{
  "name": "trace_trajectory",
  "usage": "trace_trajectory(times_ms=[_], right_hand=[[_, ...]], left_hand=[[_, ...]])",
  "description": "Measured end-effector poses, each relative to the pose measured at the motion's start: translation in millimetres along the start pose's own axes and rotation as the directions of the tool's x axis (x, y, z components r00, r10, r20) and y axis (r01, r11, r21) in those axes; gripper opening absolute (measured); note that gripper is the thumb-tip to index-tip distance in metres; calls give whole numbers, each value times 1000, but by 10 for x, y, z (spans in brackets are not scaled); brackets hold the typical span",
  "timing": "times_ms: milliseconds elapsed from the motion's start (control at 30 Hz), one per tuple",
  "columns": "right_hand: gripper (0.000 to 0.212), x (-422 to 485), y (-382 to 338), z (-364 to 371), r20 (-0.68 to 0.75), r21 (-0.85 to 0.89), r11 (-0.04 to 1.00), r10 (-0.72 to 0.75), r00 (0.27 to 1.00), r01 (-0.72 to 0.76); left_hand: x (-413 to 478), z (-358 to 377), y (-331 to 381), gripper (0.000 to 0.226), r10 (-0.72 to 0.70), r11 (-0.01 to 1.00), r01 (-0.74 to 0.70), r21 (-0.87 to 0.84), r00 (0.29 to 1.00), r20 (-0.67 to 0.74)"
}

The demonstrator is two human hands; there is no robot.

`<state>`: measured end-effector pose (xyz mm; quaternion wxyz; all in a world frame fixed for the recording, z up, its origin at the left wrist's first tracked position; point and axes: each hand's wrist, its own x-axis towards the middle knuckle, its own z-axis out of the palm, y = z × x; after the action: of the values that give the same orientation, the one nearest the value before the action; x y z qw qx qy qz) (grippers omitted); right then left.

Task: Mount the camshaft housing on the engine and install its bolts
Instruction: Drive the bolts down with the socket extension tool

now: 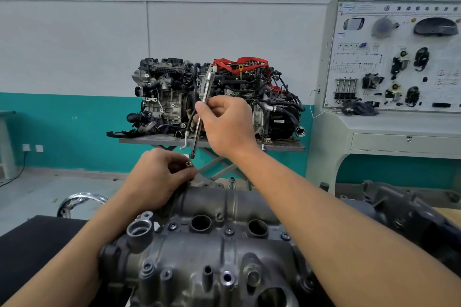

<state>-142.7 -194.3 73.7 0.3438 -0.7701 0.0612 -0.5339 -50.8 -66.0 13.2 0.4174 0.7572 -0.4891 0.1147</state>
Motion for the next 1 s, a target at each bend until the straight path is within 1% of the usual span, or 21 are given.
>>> trace_trajectory(times_ms=[133, 233, 300, 367, 467, 567, 633, 700, 767, 833, 900, 1000], right_hand=[[29, 22, -29, 5, -27, 6, 999, 33, 999, -33], [28, 19, -30, -10, -27, 7, 1000, 28, 999, -28], [30, 18, -32, -26, -28, 0, 1000, 17, 999, -17], [30, 10, -45, -16, 6, 14, 1000, 15, 1000, -15], [28, -25, -71, 14, 101, 40, 999, 7, 995, -11], [27, -33, -81, 8, 133, 65, 998, -1, 991, -8], [27, -29, -102, -2, 159, 106, 994, 5, 987, -23], [25, -28, -126, -20, 178, 153, 988, 1, 984, -29], [22, -18, -158, -70, 175, 196, 980, -13, 984, -22], [21, -4, -198, -125, 173, 226, 974, -25, 985, -15], [19, -4, -244, -159, 207, 251, 967, -18, 978, -36], [20, -3, -314, -184, 263, 288, 954, 5, 965, -84]], left_hand=[[16, -3, 11, 16, -22, 997, 20, -72, 999, -29], [-37, -6, 22, 14, 49, 997, -51, -61, 998, -35], [-37, -7, 21, 15, 63, 996, -65, -69, 998, -31], [-31, -5, 27, 16, 55, 995, -59, -76, 998, -43], [-34, 9, 39, 20, 58, 994, -59, -97, 998, -7], [-47, 21, 38, 22, 54, 991, -52, -126, 999, 11], [-43, 18, 33, 21, 52, 985, -54, -161, 998, -16], [-52, 19, 25, 21, 53, 977, -67, -201, 996, -74], [-56, 20, 16, 19, 32, 963, -66, -260, 991, -133], [-54, 11, 23, 15, 15, 940, -68, -334, 987, -161], [-31, -12, 26, 15, 21, 904, -69, -422, 993, -118], [0, -82, 81, 22, 99, 850, -73, -522, 995, 22]])
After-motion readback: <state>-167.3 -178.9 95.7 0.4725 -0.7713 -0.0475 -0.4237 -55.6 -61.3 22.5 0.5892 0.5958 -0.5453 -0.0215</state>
